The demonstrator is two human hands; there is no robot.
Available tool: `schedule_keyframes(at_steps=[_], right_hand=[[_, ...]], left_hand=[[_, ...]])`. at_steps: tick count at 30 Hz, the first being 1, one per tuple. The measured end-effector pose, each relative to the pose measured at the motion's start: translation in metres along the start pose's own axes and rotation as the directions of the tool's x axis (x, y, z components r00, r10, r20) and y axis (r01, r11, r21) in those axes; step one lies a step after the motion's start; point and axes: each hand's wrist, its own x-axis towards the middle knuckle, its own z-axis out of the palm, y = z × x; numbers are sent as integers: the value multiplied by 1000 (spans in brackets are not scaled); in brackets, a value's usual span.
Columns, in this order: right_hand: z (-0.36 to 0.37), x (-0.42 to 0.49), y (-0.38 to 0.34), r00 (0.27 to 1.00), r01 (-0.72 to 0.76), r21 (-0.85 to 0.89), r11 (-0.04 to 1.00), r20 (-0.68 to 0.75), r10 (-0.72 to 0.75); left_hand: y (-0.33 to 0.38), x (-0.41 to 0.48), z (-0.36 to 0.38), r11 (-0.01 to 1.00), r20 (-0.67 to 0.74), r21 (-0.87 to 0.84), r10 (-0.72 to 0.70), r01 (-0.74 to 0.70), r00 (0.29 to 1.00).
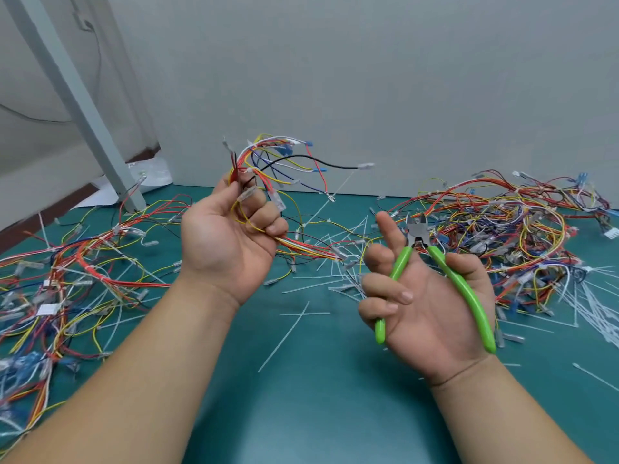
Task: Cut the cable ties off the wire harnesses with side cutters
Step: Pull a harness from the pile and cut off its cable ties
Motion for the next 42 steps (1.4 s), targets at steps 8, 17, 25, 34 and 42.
schedule_keyframes(at_steps=[8, 17, 25, 34, 42], right_hand=[[5, 2, 11, 990, -68, 149, 986, 129, 49], [-1, 3, 13, 994, -104, 109, 989, -24, 107], [-4, 2, 5, 985, 118, -36, 992, -122, -122], [-8, 5, 7, 938, 129, -285, 950, -277, -210], [0, 6, 16, 946, 60, -398, 915, -271, -179]], left_hand=[[-17, -20, 2, 996, 108, -27, -83, 87, 991], [-19, -39, 4, 984, 229, -5, -174, 180, 958], [-22, -26, -21, 989, 22, 22, -147, 147, 989], [-37, -24, -48, 147, -61, 989, 422, -2, 905], [-53, -38, -17, -290, 583, 810, 303, -510, 754]])
